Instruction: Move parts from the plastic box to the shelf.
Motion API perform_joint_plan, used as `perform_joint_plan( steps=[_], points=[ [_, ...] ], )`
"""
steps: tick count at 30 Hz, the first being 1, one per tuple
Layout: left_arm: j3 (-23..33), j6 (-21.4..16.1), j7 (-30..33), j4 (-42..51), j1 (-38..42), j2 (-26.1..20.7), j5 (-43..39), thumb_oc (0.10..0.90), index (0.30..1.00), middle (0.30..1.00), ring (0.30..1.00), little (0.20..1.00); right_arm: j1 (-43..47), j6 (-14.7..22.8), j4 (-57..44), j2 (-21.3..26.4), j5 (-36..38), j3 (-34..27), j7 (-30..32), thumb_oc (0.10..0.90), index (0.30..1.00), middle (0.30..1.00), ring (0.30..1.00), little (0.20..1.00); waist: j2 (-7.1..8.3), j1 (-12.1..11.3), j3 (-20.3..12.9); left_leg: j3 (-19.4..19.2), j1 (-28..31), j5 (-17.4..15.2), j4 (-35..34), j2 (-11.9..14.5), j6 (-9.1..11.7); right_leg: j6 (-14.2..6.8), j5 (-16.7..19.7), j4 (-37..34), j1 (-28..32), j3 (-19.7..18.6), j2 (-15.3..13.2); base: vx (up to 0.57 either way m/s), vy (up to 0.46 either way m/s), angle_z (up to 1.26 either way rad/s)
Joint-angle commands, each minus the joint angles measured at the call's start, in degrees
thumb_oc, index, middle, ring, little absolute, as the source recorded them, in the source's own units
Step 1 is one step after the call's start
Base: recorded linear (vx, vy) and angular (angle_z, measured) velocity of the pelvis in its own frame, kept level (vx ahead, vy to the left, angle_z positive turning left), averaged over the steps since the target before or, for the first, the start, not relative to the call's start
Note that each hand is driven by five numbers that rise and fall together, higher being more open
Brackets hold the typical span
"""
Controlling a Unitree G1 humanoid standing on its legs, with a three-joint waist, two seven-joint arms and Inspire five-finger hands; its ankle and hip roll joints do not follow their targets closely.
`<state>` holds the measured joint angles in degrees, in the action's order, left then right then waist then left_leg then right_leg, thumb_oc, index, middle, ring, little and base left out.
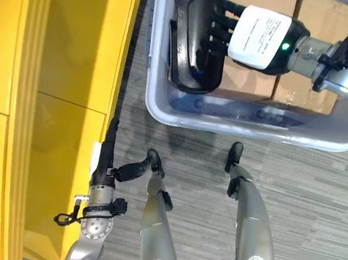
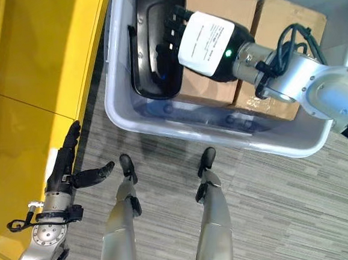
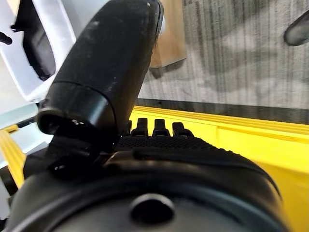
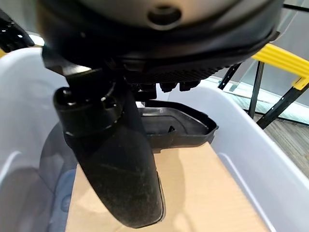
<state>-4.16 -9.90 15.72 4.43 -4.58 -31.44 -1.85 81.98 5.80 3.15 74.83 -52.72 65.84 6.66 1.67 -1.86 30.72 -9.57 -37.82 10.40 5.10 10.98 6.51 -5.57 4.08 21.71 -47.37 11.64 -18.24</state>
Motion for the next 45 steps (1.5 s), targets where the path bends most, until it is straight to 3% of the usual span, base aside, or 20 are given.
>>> perform_joint_plan(
  steps=[1, 17, 26, 27, 28, 33, 45],
  points=[
    [3.3, -3.24, 3.1, 6.66, -3.28, -1.3, 1.21, 0.9, 1.0, 1.0, 1.0, 1.0, 4.63, -2.87, -0.48, 1.59, 1.95, -3.93, 3.93, 0.9, 1.0, 1.0, 1.0, 1.0, -0.88, -0.71, -0.93, 2.86, 1.44, -6.02, 5.4, 5.39, 4.1, -4.38, -1.51, 1.38, 2.56, -0.23, -1.13, 0.04, -0.005, 0.05],
    [4.01, -4.0, 6.86, 8.23, -4.57, -1.49, 2.72, 0.9, 1.0, 1.0, 1.0, 1.0, 7.8, -4.14, 6.33, -2.21, 5.95, -1.73, 5.46, 0.9, 1.0, 1.0, 1.0, 1.0, -1.81, -2.04, -0.93, 4.5, -6.15, -6.69, 6.06, 3.49, 2.99, -4.72, -1.68, 3.1, -4.29, -0.78, -2.34, 0.03, -0.002, 0.03],
    [2.65, -5.38, 8.77, 7.95, -3.46, -1.96, 2.8, 0.9, 1.0, 1.0, 1.0, 1.0, 7.91, -3.72, 21.32, -8.13, 13.7, 2.64, 4.99, 0.9, 1.0, 1.0, 1.0, 1.0, -2.61, -3.63, -0.93, 5.84, -10.96, -6.18, 6.07, 2.6, 2.71, -4.69, -1.52, 2.91, -7.63, -0.2, -2.9, 0.01, 0.004, 0.04],
    [2.46, -5.51, 8.82, 7.56, -3.23, -1.79, 2.64, 0.9, 1.0, 1.0, 1.0, 1.0, 7.19, -3.59, 22.34, -8.49, 14.49, 2.93, 4.55, 0.82, 0.887, 0.887, 0.887, 0.887, -2.64, -3.61, -0.93, 5.89, -11.11, -6.18, 6.02, 2.59, 2.72, -4.69, -1.43, 2.82, -7.77, -0.18, -2.94, 0.0, 0.0, 0.06],
    [2.19, -5.58, 8.94, 7.04, -2.84, -1.77, 2.55, 0.9, 1.0, 1.0, 1.0, 1.0, 6.72, -3.44, 22.79, -8.81, 14.91, 2.95, 4.25, 0.4, 0.3, 0.3, 0.3, 0.3, -2.58, -3.6, -0.93, 5.94, -11.22, -6.16, 5.99, 2.57, 2.74, -4.72, -1.35, 2.7, -7.75, 0.0, -3.0, 0.0, 0.001, 0.07],
    [1.43, -6.18, 9.29, 5.8, -1.34, -1.33, 1.59, 0.9, 1.0, 1.0, 1.0, 1.0, 3.98, -3.18, 24.78, -9.46, 14.71, 3.07, 3.69, 0.4, 0.3, 0.3, 0.3, 0.3, -2.6, -3.49, -0.93, 5.96, -10.97, -6.16, 5.75, 2.3, 2.72, -4.74, -1.14, 2.47, -7.48, 0.03, -3.06, 0.0, 0.015, 0.08],
    [0.03, -4.98, 10.79, 5.38, 0.89, -3.06, 7.08, 0.9, 1.0, 1.0, 1.0, 1.0, -6.22, -2.68, 20.49, -8.21, 15.04, -6.53, 7.0, 0.4, 0.3, 0.3, 0.3, 0.3, -2.57, -2.63, -0.93, 5.09, -7.65, -5.76, 4.29, 2.07, 2.95, -4.97, -0.75, 0.87, -4.65, 0.23, -3.14, -0.01, 0.009, 0.01]
  ],
)
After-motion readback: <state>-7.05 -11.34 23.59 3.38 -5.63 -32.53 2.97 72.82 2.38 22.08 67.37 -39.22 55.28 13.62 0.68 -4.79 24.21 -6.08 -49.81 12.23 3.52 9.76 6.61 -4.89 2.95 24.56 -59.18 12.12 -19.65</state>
